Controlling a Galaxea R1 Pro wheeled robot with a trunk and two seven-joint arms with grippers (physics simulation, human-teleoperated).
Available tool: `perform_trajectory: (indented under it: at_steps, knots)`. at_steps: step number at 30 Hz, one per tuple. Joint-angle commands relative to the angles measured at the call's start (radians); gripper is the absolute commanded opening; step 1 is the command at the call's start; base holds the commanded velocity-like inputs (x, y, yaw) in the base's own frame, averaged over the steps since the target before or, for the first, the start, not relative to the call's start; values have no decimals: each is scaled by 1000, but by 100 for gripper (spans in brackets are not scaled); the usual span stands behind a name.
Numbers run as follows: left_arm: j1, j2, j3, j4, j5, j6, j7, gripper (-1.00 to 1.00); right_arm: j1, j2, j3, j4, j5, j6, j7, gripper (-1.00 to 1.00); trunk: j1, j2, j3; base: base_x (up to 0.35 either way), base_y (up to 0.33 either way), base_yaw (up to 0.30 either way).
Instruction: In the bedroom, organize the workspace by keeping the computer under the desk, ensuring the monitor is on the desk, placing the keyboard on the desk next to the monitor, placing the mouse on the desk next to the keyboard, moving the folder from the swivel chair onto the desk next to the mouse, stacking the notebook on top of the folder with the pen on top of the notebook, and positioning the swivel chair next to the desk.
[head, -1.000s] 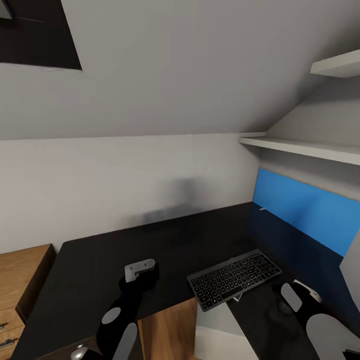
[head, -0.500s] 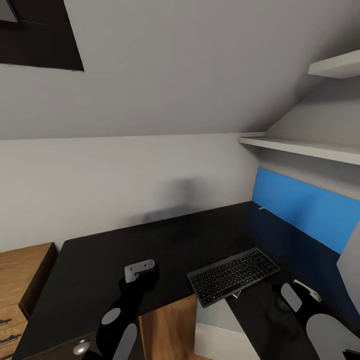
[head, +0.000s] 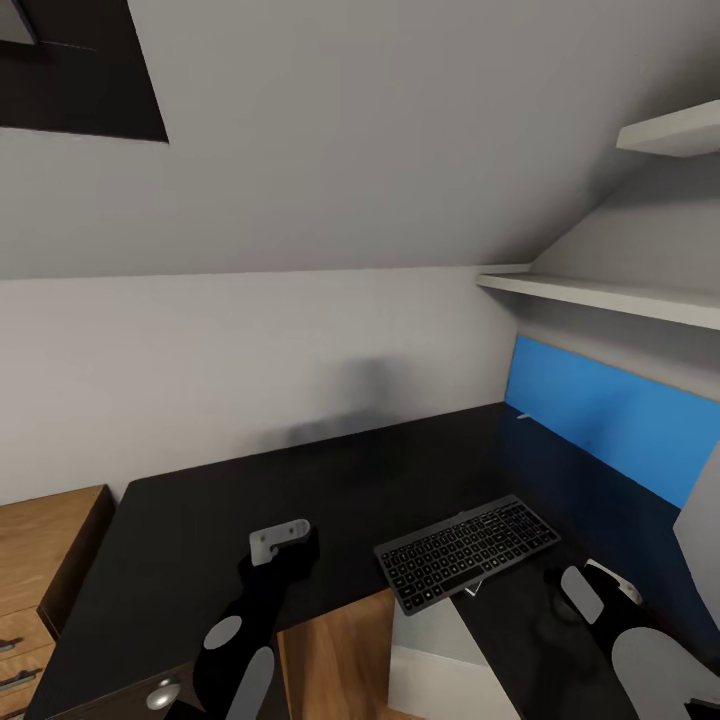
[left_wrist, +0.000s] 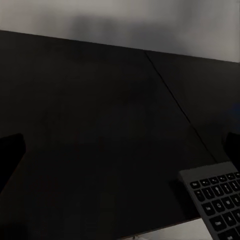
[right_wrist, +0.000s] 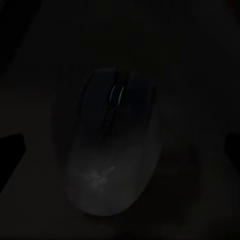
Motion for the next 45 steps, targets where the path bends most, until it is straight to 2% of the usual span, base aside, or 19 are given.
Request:
perform_trajectory:
  at_steps: [1,14,40,45]
  knots:
    - [-1,0,-1,-1,10,3,9,100,0,0,0,-3,-8,3,-5,100,0,-1,-1,0,0,0]
    - [-1,0,-1,-1,10,3,9,100,0,10,2,-4,-4,1,-3,100,0,-1,-1,0,0,0]
    - [-1,0,-2,-8,9,3,9,100,0,10,0,-15,-2,0,-6,100,0,-1,-1,0,0,0]
    - [-1,0,-1,-9,9,3,9,100,0,9,0,-15,-1,-1,-6,100,19,-36,-17,0,0,0]
